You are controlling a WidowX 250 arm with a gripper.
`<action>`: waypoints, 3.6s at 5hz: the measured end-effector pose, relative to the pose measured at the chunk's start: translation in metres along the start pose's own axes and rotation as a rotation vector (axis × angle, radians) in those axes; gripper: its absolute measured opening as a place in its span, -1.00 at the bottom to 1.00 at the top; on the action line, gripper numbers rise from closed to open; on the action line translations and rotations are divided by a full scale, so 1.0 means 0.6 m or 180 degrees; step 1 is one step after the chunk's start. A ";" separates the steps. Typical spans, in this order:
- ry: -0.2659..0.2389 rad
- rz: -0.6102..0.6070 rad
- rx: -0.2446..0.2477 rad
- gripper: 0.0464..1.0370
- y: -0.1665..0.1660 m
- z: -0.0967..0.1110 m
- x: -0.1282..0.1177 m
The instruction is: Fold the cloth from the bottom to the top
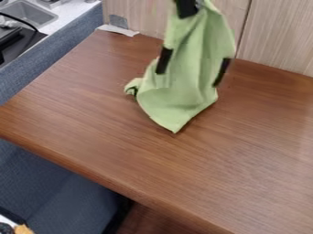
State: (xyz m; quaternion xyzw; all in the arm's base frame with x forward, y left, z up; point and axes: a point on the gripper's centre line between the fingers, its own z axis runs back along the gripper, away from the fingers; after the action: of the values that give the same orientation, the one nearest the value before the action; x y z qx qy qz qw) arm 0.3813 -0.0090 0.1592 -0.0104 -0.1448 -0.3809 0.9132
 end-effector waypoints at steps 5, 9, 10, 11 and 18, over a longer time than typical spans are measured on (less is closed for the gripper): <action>-0.0070 -0.0113 -0.0019 -0.98 0.018 -0.187 0.008; 0.0160 -0.0030 -0.0030 -0.11 0.036 -0.190 -0.019; 0.0297 -0.0029 0.0177 0.49 0.042 -0.152 -0.019; 0.0392 -0.0109 0.0163 0.92 0.028 -0.151 -0.014; -0.0274 0.0020 0.0300 0.93 0.022 0.027 0.028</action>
State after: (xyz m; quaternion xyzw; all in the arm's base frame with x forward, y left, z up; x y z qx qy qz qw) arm 0.3974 -0.0093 0.1806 0.0157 -0.2017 -0.3701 0.9067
